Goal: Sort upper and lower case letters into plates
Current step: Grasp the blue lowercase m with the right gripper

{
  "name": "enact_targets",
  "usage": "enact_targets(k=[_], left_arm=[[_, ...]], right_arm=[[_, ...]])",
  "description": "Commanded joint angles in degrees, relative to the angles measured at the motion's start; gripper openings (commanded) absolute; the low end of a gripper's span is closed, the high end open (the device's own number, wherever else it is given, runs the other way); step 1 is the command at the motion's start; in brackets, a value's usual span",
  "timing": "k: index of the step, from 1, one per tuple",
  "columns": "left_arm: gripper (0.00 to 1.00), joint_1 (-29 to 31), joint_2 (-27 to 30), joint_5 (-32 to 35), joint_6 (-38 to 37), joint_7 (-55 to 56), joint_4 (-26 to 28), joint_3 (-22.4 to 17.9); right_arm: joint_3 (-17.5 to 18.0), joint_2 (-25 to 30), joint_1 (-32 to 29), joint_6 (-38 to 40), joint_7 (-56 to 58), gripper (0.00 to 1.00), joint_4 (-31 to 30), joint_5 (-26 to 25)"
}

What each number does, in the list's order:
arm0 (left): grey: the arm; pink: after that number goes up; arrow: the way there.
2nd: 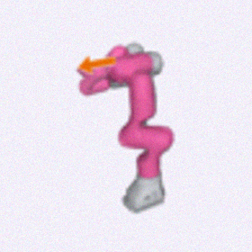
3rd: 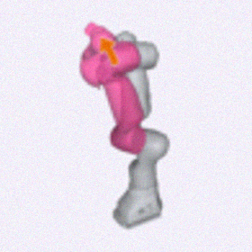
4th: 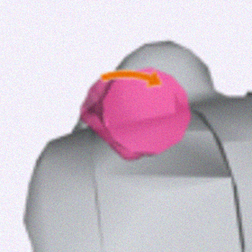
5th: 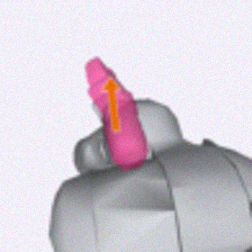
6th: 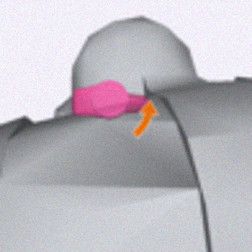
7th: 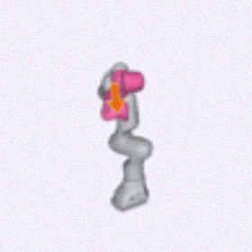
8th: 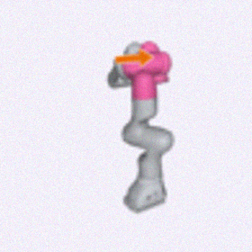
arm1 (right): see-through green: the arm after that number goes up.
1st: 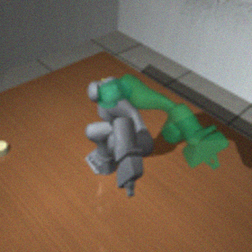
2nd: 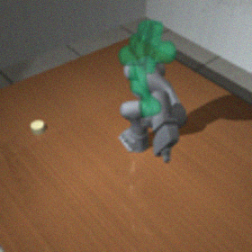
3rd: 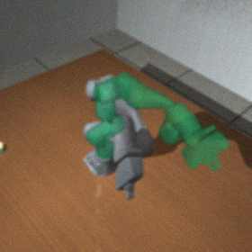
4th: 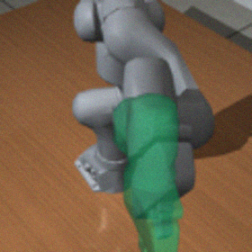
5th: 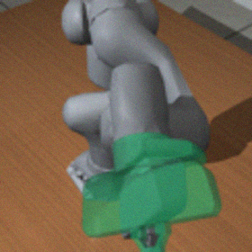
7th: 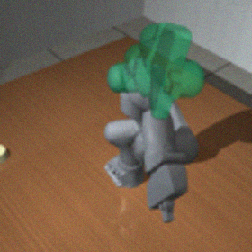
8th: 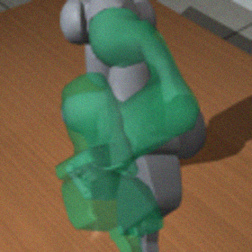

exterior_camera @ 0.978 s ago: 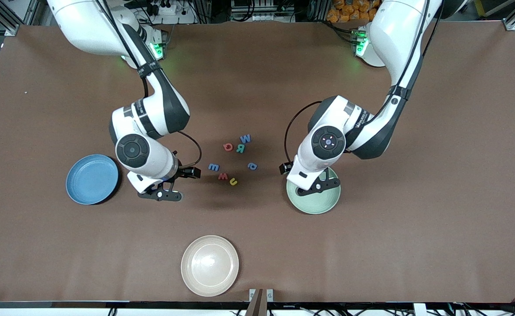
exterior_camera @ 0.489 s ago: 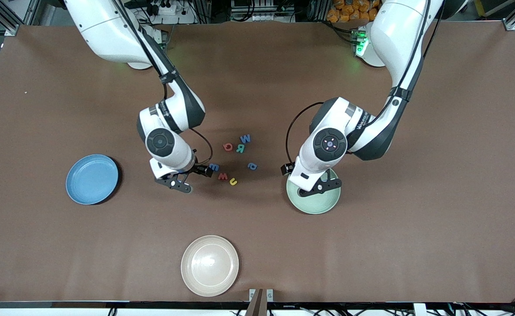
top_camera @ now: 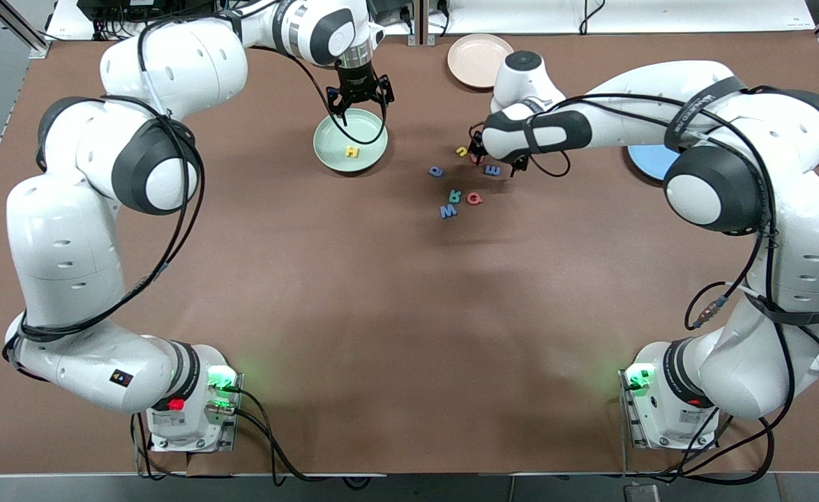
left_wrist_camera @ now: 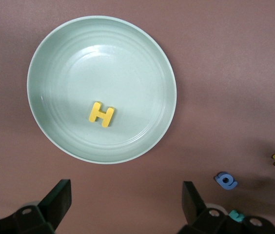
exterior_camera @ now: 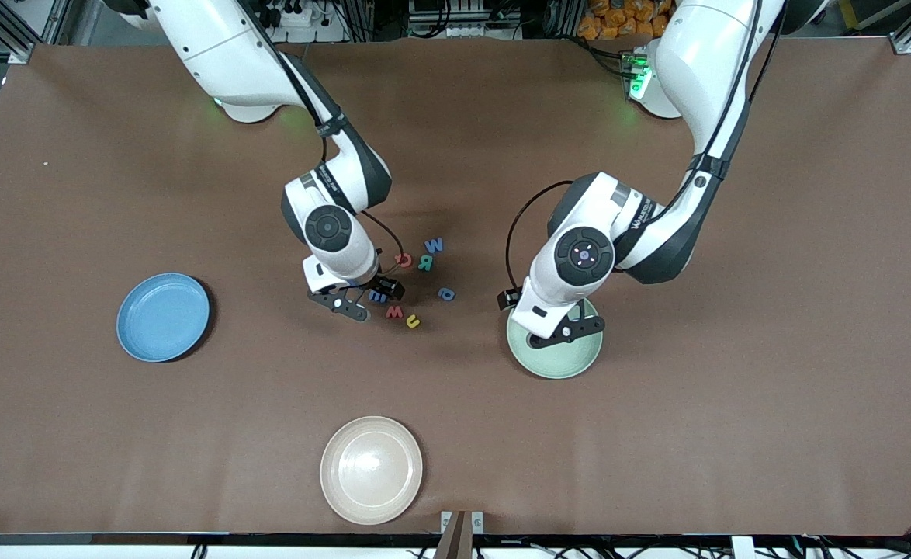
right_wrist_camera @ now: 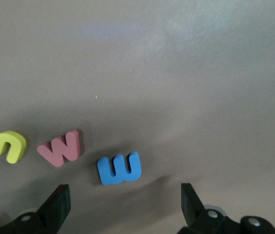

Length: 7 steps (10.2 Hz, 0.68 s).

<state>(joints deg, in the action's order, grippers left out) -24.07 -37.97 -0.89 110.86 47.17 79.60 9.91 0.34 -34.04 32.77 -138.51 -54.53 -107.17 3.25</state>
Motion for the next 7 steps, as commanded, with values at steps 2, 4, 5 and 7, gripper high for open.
enact_targets(k=[2,4,5,7], left_arm=[[1.0,0.0,-0.1,-1.5,0.1,-1.5,0.0,-0.1],[1.0,0.0,-0.1,-1.5,0.1,-1.5,0.0,-0.1],[1.0,0.0,-0.1,-1.5,0.1,-1.5,0.0,-0.1],[1.0,0.0,-0.1,-1.5,0.1,-1.4,0.0,-0.1]], right_arm=[[-0.3,-1.5,0.4,-2.5,-0.4,1.0,0.2,-1.2],[-0.3,-1.7,-0.1,-2.7,2.5,1.0,0.1,-1.6],[-0.3,-1.8,-0.2,-2.8,3.0,1.0,0.2,-1.7],[-0.3,-1.8,-0.2,-2.8,5.1,1.0,0.1,-1.8]])
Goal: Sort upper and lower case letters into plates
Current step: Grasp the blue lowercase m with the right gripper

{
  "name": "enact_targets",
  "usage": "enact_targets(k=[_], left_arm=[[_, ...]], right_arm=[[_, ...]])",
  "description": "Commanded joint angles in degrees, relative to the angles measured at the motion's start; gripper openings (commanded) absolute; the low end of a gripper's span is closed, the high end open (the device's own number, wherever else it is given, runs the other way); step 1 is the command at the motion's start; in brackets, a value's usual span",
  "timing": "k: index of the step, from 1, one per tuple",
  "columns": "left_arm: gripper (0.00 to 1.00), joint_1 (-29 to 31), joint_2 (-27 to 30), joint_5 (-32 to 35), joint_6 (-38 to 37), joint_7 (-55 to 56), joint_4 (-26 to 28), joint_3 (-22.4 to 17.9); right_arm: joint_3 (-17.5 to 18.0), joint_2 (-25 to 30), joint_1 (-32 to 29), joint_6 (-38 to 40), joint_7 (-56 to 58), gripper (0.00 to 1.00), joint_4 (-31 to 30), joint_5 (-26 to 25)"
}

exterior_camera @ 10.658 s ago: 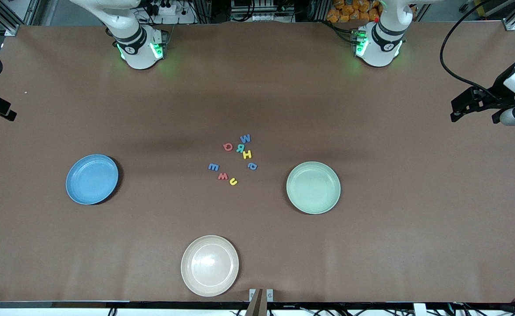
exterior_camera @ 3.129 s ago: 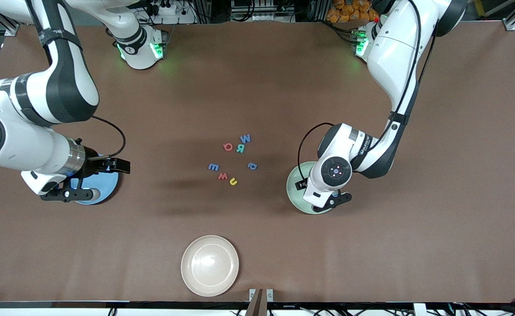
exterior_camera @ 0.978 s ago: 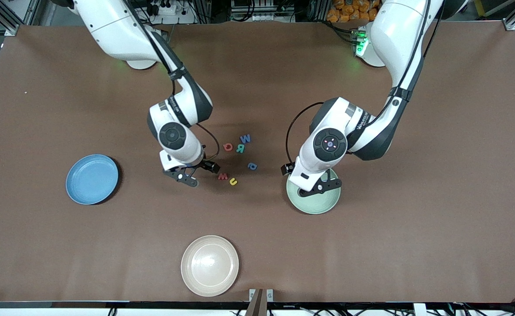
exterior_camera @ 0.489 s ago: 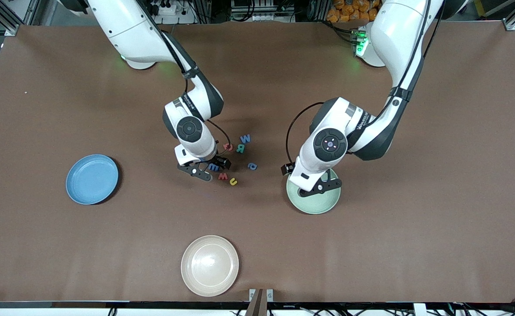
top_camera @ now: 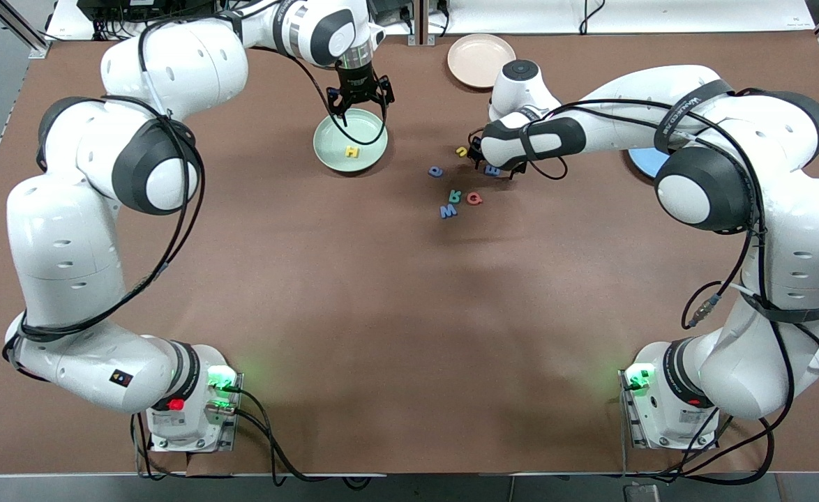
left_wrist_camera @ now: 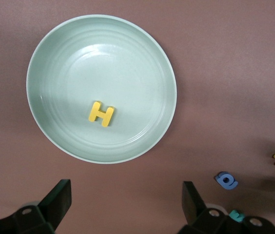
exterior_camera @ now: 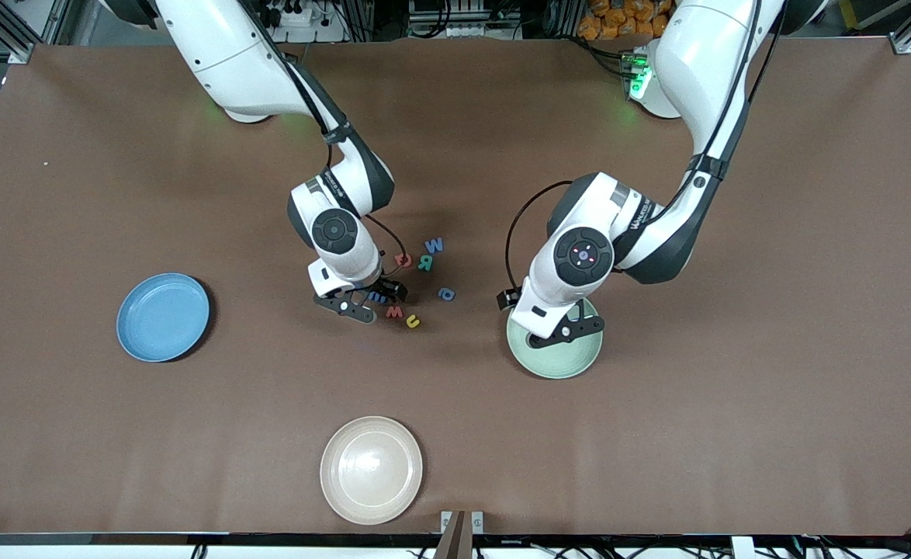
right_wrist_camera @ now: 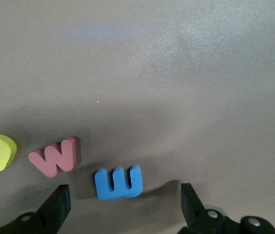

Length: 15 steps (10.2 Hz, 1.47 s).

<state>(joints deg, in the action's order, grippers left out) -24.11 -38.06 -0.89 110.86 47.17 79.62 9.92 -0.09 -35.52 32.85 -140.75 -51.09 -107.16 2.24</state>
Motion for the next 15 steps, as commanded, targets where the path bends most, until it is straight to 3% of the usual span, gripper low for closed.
enact_targets(k=[1,3,4,5,6,12,15], left_arm=[[1.0,0.0,0.0,-1.4,0.1,-1.4,0.1,-0.1],[1.0,0.0,0.0,-1.4,0.1,-1.3,0.0,-0.1],[1.0,0.0,0.0,-1.5,0.1,-1.3,0.0,-0.1],[1.0,0.0,-0.1,-1.5,0.1,-1.3,0.0,-0.1],[1.0,0.0,-0.2,-1.4,0.1,-1.3,0.0,-0.1],[1.0,-0.1,-0.3,-1.6,0.1,-0.8,0.0,-0.1],[1.0,-1.6,-0.5,-1.7,0.3,2.1,0.0,0.0]], right_arm=[[0.1,-0.5,-0.2,-0.7,1.7,1.0,0.1,-0.8],[0.1,-0.9,-0.2,-2.0,1.7,1.0,0.1,-0.9],[0.1,-1.4,-0.2,-2.2,1.7,0.93,0.2,-0.9],[0.1,-1.4,-0.1,-2.7,1.4,0.41,0.2,-0.8],[0.1,-1.5,-0.1,-3.4,0.8,0.0,0.1,-0.7],[0.1,0.3,-0.3,-3.0,0.9,0.0,0.1,-0.7],[0.1,7.5,-4.6,3.1,3.7,0.0,0.4,-0.7]])
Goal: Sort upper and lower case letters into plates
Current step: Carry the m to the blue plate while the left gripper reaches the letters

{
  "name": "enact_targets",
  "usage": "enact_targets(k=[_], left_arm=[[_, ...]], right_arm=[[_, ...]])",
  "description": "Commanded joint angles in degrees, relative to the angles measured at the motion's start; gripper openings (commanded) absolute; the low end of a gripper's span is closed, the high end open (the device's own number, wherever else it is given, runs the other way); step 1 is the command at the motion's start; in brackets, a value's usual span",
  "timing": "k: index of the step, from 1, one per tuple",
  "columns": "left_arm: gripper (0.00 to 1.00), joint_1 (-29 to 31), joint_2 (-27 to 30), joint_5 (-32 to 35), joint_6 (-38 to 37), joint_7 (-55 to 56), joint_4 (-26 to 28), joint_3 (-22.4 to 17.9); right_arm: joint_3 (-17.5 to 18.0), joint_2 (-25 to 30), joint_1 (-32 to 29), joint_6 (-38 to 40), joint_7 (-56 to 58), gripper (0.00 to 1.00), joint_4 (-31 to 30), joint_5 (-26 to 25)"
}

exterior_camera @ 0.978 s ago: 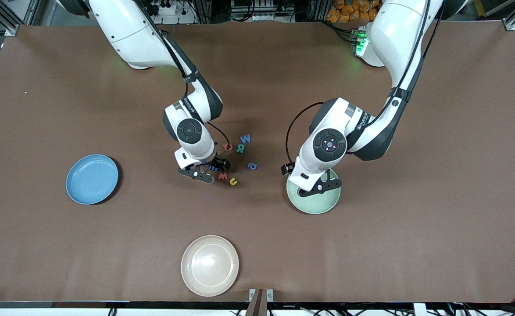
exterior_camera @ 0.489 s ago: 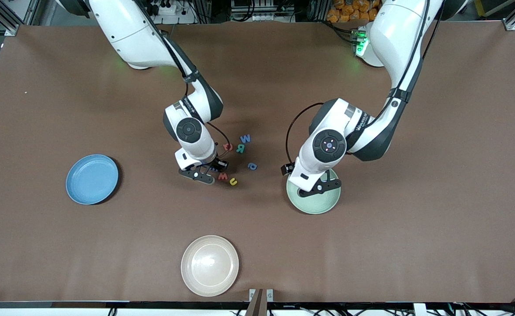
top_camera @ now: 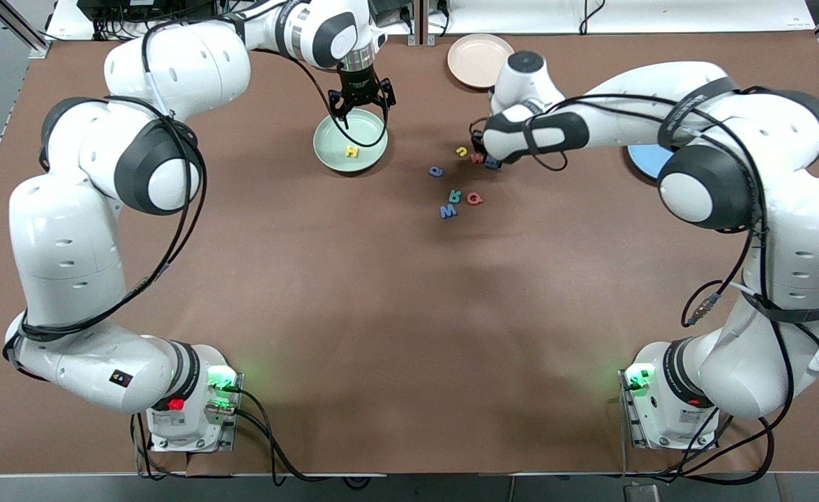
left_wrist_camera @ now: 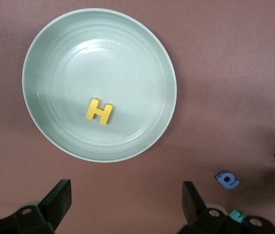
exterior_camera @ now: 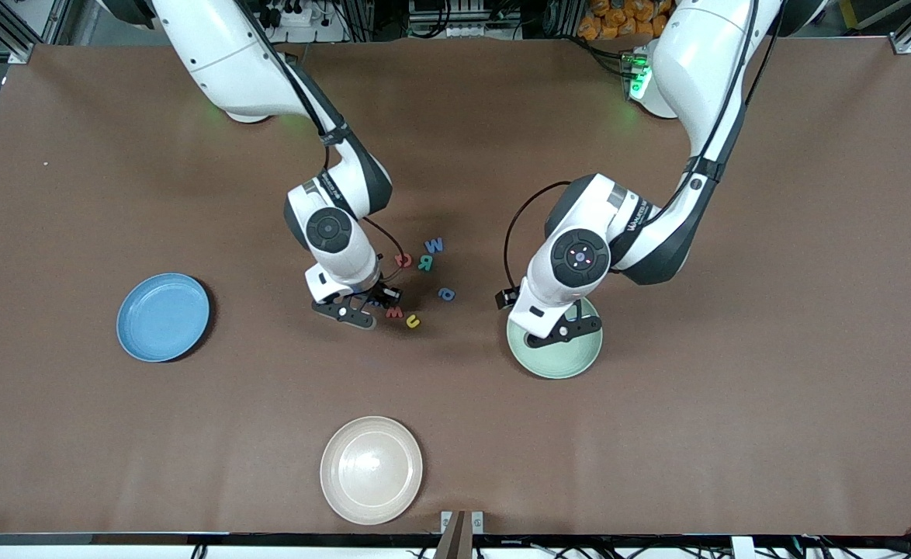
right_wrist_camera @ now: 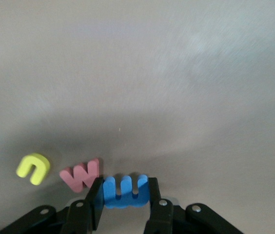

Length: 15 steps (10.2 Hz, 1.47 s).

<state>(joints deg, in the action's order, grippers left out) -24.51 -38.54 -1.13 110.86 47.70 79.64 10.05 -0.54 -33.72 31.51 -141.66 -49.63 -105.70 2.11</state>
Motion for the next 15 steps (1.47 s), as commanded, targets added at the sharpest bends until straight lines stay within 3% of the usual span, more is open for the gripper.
enact_targets(k=[1,4,7,9,11,12,13,15], left_arm=[[1.0,-2.6,-0.2,-1.4,0.6,2.1,0.0,-0.1],[1.0,-7.6,-1.1,-1.4,3.6,2.1,0.2,-0.1],[1.0,-10.7,-3.7,-1.2,7.8,6.5,0.3,-0.2],[1.0,-13.1,-5.3,-0.8,9.4,11.2,0.3,-0.5],[1.0,-15.6,-6.6,-0.6,11.1,16.7,0.4,-1.0],[1.0,-16.8,-7.2,-0.4,12.2,19.9,0.4,-1.4],[1.0,-17.8,-7.3,2.2,13.0,22.9,0.9,-1.4],[1.0,-19.1,-7.2,3.9,13.8,24.2,2.7,-1.3]], right_arm=[[0.5,8.2,-6.8,7.8,7.1,0.0,-1.1,-0.5],[0.4,11.0,-17.6,15.0,22.5,0.0,-1.0,-0.5],[0.2,10.6,-29.0,16.2,38.5,0.0,-1.3,-1.1],[0.3,9.4,-36.5,16.1,48.3,0.0,-1.4,-4.9],[0.3,8.4,-39.7,15.5,52.4,0.0,-1.3,-5.7],[0.3,8.3,-40.0,15.5,52.4,0.17,-1.3,-5.7],[0.3,8.1,-39.9,15.7,51.6,0.99,-0.9,-5.6],[0.4,8.9,-39.3,16.4,51.7,1.0,-0.3,-5.5]])
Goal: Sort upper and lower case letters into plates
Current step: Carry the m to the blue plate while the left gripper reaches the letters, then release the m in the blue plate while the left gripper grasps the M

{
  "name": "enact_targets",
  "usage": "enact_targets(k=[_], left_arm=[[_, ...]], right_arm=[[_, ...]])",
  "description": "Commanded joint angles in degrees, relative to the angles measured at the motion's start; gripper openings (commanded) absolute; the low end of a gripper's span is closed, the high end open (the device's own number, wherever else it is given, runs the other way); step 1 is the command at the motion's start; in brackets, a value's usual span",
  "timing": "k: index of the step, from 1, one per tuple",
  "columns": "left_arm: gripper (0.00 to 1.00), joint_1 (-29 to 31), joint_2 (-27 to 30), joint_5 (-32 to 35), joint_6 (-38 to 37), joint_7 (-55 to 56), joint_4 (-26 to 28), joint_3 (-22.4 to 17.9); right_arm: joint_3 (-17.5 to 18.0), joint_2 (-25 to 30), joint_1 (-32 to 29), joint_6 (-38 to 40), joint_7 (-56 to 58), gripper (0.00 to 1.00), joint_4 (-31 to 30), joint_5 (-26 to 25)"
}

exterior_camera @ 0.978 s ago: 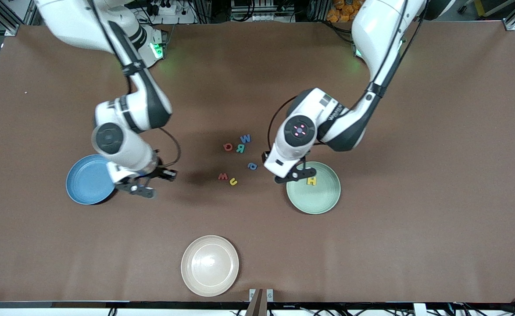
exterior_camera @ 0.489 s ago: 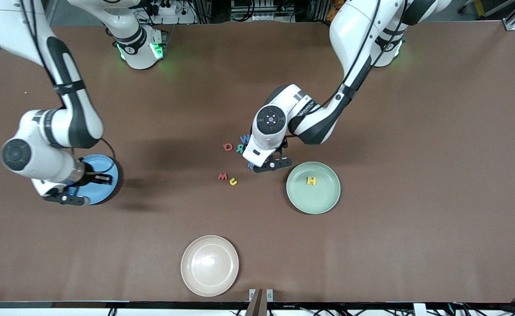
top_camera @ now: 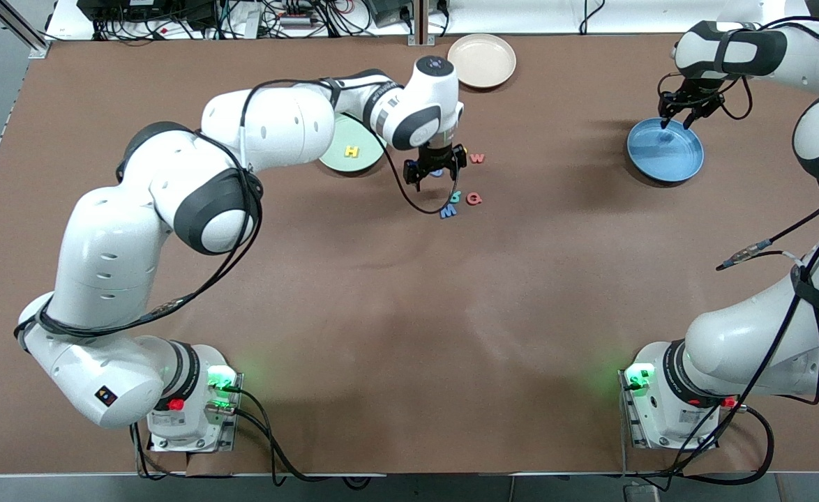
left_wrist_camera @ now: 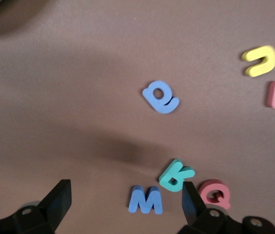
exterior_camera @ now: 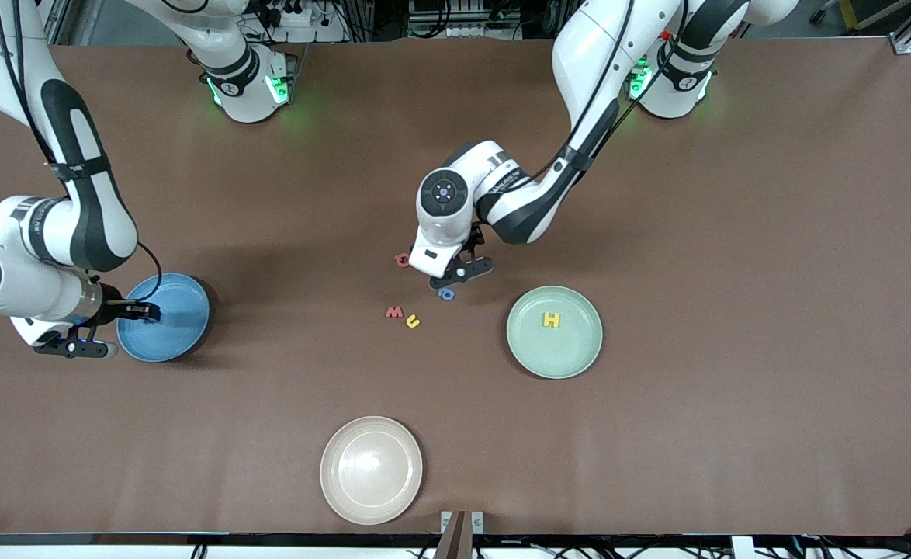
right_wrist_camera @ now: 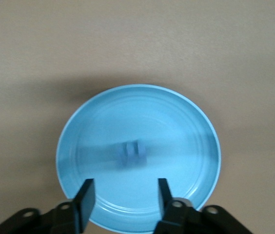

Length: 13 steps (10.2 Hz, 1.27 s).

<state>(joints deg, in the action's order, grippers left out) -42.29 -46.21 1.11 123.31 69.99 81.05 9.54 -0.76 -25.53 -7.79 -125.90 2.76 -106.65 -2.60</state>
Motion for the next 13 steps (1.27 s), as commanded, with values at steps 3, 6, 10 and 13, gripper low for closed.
enact_targets(k=[3,6,10,13], left_arm=[[1.0,-3.3,0.2,1.8,4.1,8.8,2.0,-0.8],[1.0,-5.2,0.4,1.9,9.3,11.3,7.1,-1.0],[1.0,-5.6,0.5,6.8,10.0,14.5,8.6,-1.3],[1.0,-5.5,0.2,8.9,10.2,14.6,8.2,-1.2]], right_arm=[[3.5,6.9,1.8,3.6,-0.9,1.0,0.7,0.1],[4.7,12.3,2.1,10.7,-1.5,1.0,1.2,4.6],[4.2,8.6,-0.5,18.7,0.3,1.0,6.1,0.3],[4.6,13.3,-0.5,19.1,-0.2,1.0,1.5,0.4]])
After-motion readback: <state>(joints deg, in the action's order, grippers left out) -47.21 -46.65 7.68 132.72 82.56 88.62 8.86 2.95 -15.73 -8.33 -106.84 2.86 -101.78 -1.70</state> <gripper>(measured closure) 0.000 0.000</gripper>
